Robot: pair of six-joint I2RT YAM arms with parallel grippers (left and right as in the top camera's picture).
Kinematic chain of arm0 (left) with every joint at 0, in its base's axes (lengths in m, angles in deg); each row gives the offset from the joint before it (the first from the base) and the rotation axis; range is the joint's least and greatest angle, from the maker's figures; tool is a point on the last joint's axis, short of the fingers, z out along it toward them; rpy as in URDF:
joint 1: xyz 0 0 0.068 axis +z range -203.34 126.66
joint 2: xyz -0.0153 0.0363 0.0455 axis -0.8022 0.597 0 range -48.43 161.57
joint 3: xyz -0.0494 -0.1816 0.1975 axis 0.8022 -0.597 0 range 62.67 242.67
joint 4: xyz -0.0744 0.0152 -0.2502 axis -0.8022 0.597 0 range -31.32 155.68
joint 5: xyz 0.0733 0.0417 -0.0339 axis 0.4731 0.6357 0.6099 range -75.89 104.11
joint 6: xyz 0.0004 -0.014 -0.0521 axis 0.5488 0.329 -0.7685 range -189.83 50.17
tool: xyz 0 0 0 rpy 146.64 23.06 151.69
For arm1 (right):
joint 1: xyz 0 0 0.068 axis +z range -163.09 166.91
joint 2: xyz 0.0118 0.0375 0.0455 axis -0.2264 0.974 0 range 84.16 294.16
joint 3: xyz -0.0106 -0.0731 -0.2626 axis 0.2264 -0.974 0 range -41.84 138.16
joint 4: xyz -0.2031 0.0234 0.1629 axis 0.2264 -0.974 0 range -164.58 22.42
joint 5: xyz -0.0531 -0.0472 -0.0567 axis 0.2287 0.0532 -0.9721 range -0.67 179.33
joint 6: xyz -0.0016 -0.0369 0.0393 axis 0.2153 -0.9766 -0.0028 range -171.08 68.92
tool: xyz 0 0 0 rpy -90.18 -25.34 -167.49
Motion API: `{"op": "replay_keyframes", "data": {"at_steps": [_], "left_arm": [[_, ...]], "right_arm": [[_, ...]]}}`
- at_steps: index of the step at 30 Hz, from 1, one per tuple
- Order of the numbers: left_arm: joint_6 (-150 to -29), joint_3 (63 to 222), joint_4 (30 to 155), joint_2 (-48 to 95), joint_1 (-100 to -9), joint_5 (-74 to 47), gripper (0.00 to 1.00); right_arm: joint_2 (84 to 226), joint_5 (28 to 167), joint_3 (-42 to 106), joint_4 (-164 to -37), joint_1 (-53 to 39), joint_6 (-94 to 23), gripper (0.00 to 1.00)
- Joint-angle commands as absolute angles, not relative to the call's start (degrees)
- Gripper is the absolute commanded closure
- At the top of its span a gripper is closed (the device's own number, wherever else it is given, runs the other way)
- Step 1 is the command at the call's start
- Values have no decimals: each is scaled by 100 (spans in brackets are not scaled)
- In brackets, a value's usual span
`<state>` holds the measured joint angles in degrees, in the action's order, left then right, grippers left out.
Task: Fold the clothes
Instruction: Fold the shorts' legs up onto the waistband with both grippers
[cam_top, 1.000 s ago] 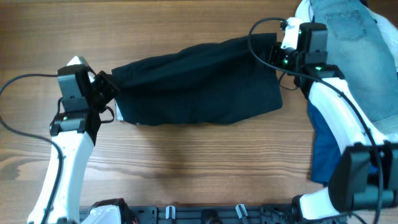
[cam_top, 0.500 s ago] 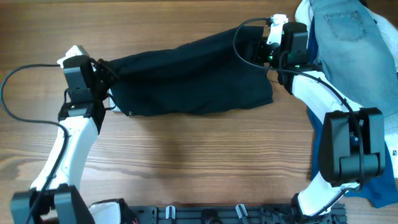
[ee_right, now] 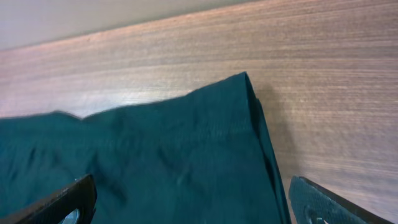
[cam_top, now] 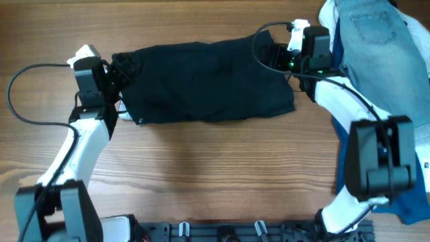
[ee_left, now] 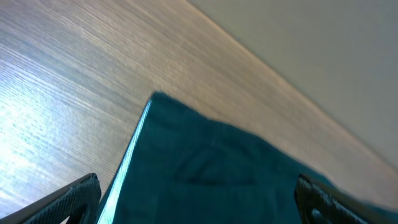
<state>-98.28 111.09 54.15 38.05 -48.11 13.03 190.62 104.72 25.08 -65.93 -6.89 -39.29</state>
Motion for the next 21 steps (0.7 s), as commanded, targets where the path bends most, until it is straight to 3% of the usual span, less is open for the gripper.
{"op": "replay_keyframes", "data": {"at_steps": [1, 7, 17, 21], "left_arm": [[-9126, 11186, 5859, 3514, -4824, 752, 0], [-8178, 11188, 7024, 3599, -4671, 258, 0], [-7811, 12200, 8324, 4205, -3858, -590, 0], [-7572, 12447, 8230, 4642, -3921, -902, 0]], "right_arm": [[18388, 10667, 2632, -7150, -678, -4316, 1], [18369, 11148, 2643, -8802, -676, -4692, 0], [18725, 11270, 2641, -8632, -525, -4347, 1], [18843, 11495, 2630, -8645, -521, -4342, 8]]}}
